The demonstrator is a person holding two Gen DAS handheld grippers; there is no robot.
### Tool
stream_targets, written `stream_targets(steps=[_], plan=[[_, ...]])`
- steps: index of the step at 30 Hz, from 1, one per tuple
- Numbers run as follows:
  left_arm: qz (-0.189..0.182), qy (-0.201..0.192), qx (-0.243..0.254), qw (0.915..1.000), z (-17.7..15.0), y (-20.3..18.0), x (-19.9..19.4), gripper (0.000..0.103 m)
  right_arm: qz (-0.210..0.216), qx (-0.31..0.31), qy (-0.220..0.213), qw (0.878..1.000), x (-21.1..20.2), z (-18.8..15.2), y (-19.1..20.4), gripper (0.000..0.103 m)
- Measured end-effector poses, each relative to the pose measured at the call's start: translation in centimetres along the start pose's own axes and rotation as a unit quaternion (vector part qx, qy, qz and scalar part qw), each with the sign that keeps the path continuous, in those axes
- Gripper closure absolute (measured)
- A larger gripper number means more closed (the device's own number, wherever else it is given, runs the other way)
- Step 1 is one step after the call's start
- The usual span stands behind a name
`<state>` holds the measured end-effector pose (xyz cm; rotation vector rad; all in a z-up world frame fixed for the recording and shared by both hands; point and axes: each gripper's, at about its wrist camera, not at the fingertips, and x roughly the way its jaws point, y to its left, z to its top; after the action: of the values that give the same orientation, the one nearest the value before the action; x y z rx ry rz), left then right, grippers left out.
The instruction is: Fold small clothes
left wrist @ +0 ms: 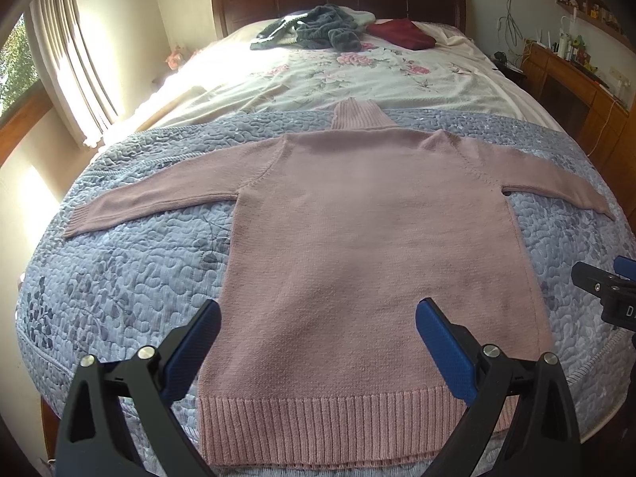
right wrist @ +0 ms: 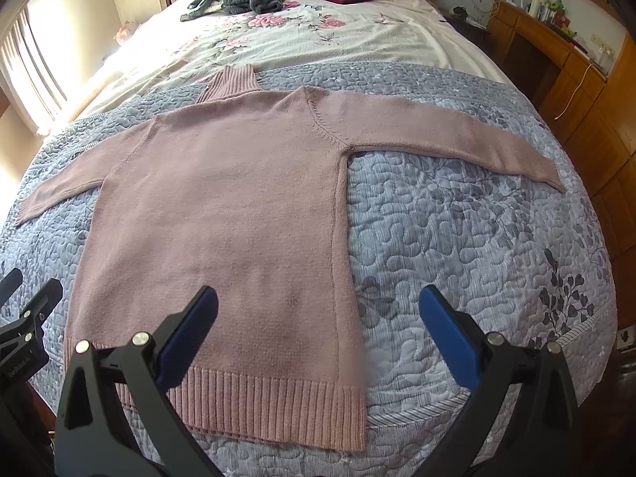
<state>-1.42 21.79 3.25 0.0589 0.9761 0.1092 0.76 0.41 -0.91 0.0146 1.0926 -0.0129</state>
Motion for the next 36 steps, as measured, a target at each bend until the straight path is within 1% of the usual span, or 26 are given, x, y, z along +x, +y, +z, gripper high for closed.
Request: stream_targets(steps=[36], plan=[[0.008, -0.004, 0.006, 0.9999, 0.13, -0.19, -0.38, 0.004, 0.006, 0.003, -0.002, 1.0, -0.18, 0.32, -0.15, 0.003]])
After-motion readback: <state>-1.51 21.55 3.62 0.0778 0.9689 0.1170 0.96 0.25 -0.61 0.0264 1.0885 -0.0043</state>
